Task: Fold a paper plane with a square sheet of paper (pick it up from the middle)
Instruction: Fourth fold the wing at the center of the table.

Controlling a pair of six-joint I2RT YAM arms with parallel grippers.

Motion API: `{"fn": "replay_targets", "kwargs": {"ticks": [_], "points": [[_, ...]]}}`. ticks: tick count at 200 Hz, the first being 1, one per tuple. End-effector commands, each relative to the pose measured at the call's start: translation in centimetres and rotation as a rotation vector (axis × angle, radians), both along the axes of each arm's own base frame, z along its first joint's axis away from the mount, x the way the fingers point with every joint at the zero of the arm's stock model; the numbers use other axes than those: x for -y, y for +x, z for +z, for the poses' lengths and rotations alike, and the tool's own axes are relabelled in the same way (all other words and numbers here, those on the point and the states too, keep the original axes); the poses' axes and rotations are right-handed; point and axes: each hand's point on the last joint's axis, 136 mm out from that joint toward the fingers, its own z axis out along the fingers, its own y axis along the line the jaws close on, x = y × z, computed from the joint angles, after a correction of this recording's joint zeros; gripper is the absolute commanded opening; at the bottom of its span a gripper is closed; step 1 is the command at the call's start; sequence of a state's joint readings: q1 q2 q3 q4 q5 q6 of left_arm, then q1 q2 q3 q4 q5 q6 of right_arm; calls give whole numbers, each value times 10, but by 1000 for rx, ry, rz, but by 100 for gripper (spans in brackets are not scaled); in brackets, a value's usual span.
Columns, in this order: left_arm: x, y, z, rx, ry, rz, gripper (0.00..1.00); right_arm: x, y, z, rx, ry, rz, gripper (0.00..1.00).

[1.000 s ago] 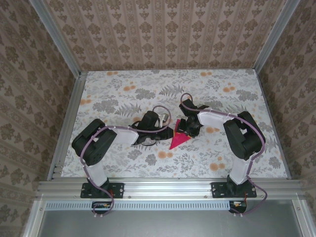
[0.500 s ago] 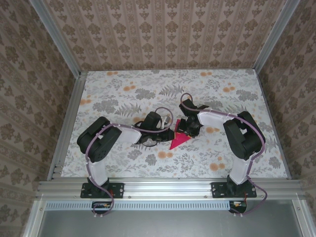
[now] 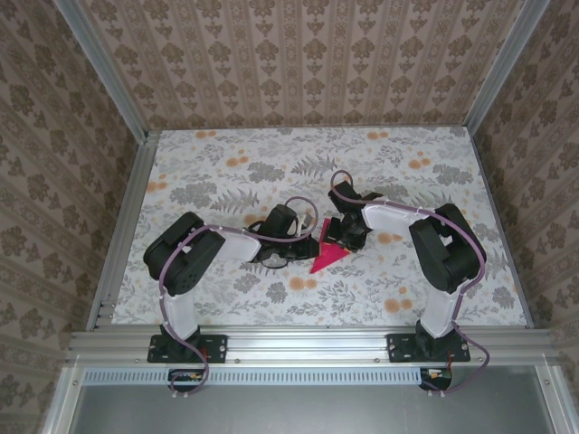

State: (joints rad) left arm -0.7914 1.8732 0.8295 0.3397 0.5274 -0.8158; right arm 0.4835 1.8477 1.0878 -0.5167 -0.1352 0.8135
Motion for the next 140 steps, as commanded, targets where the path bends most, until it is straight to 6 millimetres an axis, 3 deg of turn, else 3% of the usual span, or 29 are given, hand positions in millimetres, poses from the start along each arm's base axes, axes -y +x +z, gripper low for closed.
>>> {"fn": "replay_targets", "kwargs": {"ticks": [1,37,89,112,125,140], "points": [[-1,-5,-12,-29,42,-14,10,49,-52,-78,-204,-232,7,52],[-15,-12,-27,-62,137,-7,8,33,-34,-50,-128,-154,23,52],[-32,-25,-47,-104,248,-19,6,-10,7,47,150,109,93,54],[-34,-26,-50,-108,268,-22,6,-20,14,81,254,202,119,54],[-33,-26,-49,-107,271,-23,6,-23,15,90,292,233,135,52],[-32,-26,-48,-104,272,-28,5,-27,12,87,293,262,148,44]]}}
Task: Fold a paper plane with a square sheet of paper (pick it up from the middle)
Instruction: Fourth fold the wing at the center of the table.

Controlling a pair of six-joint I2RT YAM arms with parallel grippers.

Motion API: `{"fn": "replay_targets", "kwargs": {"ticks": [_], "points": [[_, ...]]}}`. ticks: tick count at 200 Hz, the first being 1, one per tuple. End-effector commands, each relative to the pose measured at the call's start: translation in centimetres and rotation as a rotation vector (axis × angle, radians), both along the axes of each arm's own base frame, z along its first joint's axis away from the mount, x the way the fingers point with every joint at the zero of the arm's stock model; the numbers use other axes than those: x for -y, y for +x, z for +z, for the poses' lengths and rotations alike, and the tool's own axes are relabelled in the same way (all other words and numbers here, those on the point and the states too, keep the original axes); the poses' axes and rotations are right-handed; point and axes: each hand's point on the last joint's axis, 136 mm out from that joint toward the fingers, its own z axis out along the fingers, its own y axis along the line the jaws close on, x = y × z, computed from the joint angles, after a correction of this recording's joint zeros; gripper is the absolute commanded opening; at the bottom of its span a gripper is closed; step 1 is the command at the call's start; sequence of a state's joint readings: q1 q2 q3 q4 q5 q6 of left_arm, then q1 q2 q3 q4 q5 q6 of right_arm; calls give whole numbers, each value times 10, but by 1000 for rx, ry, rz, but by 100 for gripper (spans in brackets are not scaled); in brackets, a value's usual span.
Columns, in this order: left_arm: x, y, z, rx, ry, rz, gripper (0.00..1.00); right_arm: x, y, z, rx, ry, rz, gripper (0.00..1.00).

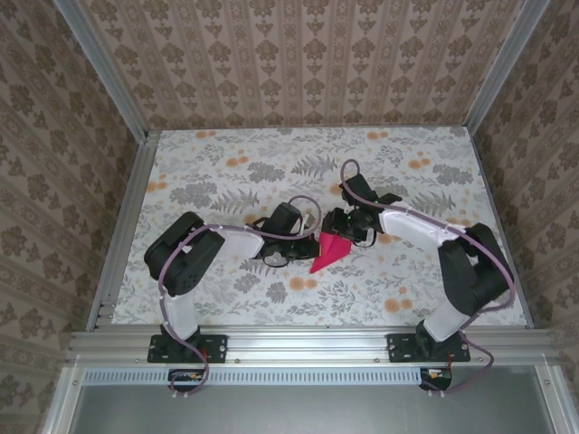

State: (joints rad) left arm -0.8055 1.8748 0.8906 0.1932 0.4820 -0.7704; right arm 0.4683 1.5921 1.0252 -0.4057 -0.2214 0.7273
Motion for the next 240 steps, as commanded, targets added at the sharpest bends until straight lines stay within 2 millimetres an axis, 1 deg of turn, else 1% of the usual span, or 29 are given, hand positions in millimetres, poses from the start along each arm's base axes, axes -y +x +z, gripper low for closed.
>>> {"fn": "replay_targets", "kwargs": {"ticks": [1,19,36,50,69,101,149,168,184,225,240], "points": [[-30,-25,-43,-101,184,-11,5,-10,-3,4,34,67,59,43],[-29,-25,-42,-99,188,-16,5,-17,-8,-10,-4,103,74,29],[-28,-25,-43,-97,195,-19,4,-20,-10,-23,-34,124,74,17],[-28,-25,-42,-95,197,-19,3,-23,-12,-31,-49,138,77,12],[-29,-26,-42,-98,204,-15,2,-23,-15,-44,-77,135,81,8],[-30,-27,-44,-103,213,-12,2,-22,-23,-65,-131,125,79,7],[-32,-29,-45,-109,221,-12,1,-3,-27,-90,-165,48,50,6],[-32,-30,-46,-111,223,-14,1,3,-25,-95,-168,40,39,6],[-33,-31,-46,-111,223,-16,1,5,-22,-95,-161,50,32,6],[-33,-33,-46,-112,225,-25,0,5,-7,-78,-106,94,30,8],[-33,-34,-46,-114,225,-28,0,6,-3,-75,-100,108,28,8]]}}
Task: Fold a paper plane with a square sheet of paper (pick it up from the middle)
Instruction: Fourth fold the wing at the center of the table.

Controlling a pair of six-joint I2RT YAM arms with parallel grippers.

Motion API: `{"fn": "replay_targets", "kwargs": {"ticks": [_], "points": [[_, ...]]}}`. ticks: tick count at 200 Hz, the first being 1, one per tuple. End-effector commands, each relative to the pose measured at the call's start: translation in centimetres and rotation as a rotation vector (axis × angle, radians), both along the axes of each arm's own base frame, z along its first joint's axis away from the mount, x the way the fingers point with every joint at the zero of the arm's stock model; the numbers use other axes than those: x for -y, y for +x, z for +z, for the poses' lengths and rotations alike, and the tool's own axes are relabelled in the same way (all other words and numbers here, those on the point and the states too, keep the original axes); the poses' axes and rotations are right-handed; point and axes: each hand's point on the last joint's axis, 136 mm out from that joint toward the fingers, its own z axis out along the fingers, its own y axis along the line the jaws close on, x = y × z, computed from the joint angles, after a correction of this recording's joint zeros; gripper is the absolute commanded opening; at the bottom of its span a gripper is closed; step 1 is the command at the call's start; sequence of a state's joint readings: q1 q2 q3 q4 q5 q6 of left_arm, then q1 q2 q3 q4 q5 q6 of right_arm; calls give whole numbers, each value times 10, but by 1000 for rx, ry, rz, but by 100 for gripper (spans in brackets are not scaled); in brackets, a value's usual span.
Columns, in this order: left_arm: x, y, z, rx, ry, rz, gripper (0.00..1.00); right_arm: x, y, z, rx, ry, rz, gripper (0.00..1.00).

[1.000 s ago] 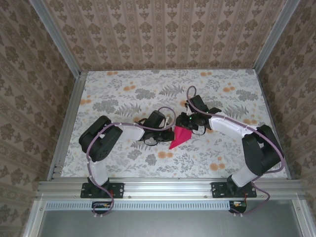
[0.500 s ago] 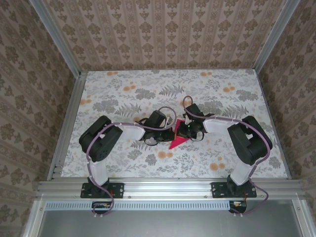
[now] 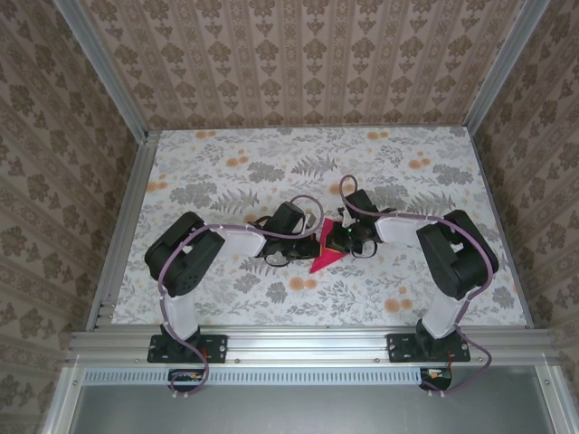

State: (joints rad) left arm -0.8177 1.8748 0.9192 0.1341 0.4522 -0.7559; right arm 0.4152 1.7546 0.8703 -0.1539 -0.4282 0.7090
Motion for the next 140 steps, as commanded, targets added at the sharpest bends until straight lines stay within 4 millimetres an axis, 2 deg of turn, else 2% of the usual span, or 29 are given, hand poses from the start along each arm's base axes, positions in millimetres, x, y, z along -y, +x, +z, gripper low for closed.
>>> {"fn": "replay_targets", "kwargs": {"ticks": [1,26,48,83,101,121,140], "points": [[-33,-33,-45,-119,186,-23,0,14,12,-3,27,-25,-30,8],[-33,-34,-45,-118,187,-27,0,15,17,-2,34,-20,-36,8],[-32,-34,-44,-115,185,-31,0,18,17,-8,19,-35,-39,8],[-27,-31,-35,-99,161,-38,0,22,7,-22,-27,-53,-40,8],[-18,-26,-20,-71,110,-45,1,24,0,-27,-42,-53,-45,8],[-4,-15,10,-14,13,-49,4,22,-7,-29,-59,-37,-41,8],[-2,0,36,47,-40,-14,6,17,-12,-28,-65,-17,-31,8]]}}
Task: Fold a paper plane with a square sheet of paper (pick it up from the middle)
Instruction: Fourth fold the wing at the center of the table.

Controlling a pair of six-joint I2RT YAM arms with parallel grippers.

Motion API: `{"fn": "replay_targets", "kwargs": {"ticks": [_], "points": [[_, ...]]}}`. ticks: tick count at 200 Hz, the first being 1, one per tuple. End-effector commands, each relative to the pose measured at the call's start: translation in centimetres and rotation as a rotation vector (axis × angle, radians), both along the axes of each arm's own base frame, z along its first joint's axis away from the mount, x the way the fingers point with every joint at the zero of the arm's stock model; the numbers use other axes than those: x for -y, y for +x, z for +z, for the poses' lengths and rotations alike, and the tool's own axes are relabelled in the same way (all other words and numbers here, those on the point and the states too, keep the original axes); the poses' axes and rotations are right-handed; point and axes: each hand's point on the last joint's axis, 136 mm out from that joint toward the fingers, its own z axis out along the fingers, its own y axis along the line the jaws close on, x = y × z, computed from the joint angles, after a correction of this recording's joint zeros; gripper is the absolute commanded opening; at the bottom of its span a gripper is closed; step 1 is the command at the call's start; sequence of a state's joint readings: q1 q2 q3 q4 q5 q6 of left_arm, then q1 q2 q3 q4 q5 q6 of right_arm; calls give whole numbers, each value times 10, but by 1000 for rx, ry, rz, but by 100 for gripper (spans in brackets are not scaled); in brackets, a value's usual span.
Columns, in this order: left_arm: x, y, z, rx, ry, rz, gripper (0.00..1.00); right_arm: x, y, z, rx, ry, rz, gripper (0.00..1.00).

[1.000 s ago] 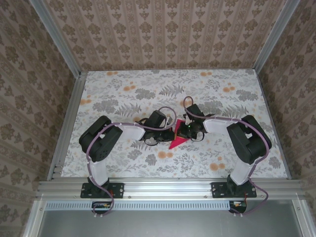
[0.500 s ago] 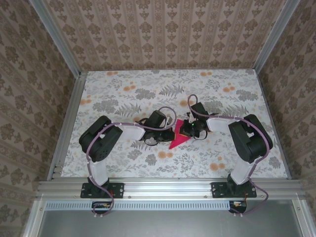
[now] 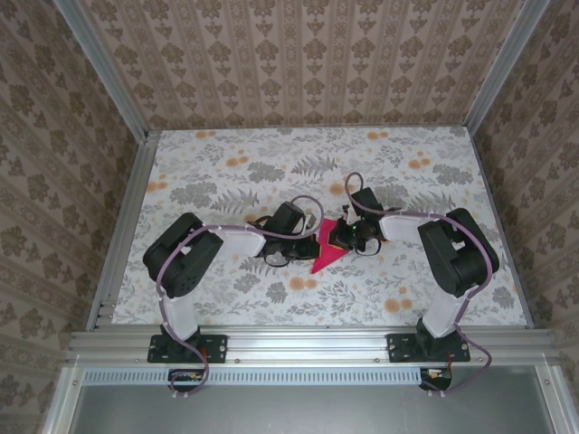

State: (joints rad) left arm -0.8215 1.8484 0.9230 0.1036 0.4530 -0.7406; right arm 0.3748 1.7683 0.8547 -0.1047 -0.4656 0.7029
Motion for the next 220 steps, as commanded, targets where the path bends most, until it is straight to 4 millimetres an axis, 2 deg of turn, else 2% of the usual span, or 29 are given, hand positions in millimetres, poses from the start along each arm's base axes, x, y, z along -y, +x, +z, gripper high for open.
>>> {"fn": "replay_targets", "kwargs": {"ticks": [1,28,51,86,122,162,220], "points": [[-2,3,29,42,-42,2,6,11,-20,-26,-75,-54,-11,8],[-8,12,44,96,-52,37,6,0,-28,-25,-84,-33,4,8],[-9,10,41,86,-50,38,6,-8,-33,-21,-85,-21,14,8],[-11,4,30,51,-37,32,5,-12,-38,-17,-84,-30,7,8],[-12,-6,8,-15,-6,16,4,-12,-36,-16,-80,-29,-1,8],[-8,-12,-3,-45,15,-5,3,-13,-34,-15,-76,-25,-1,8],[-29,-17,-24,-71,142,14,2,-14,-23,-4,-29,-20,11,8]]}}
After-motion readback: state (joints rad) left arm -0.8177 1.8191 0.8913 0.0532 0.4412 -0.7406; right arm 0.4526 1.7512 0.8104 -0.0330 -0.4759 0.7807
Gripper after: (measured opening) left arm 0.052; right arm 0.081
